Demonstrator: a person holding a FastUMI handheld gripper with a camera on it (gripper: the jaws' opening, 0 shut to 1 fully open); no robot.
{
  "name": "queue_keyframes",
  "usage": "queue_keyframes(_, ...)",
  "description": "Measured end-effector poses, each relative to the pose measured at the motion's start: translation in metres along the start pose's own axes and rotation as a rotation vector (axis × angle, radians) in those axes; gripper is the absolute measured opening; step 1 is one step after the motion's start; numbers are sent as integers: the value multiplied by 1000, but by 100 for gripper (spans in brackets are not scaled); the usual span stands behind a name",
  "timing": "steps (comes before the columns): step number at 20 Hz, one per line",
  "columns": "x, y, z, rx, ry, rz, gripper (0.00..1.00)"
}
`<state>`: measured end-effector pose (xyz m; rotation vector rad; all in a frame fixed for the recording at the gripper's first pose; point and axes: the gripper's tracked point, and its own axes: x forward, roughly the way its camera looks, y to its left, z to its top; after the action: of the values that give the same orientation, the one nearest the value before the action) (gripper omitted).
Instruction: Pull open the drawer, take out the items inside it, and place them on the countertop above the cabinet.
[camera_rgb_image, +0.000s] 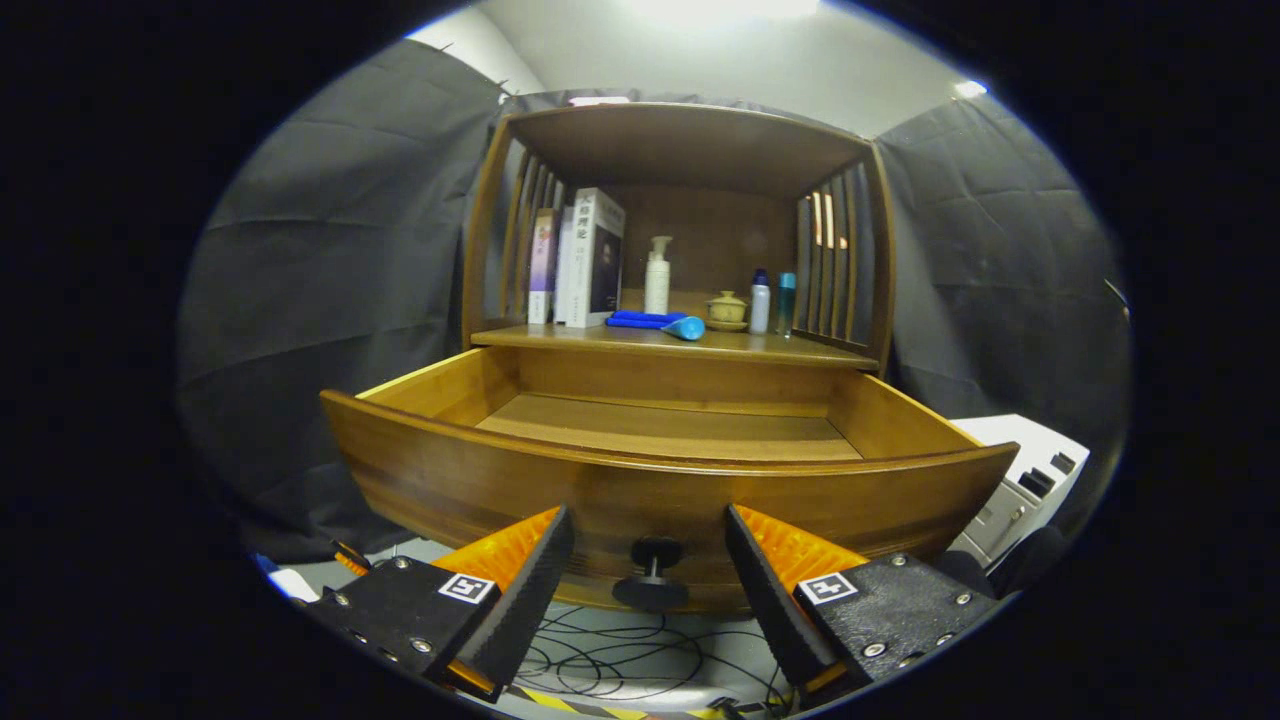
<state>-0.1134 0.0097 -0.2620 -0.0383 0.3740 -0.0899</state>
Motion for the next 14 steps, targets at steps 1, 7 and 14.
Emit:
queue_keyframes(1,0,-5,-2,1,3,-28,95)
queue_keyframes(7,4,-8,-5,19,14,-69,95)
queue_keyframes(14,17,-5,-7,3,20,-31,95)
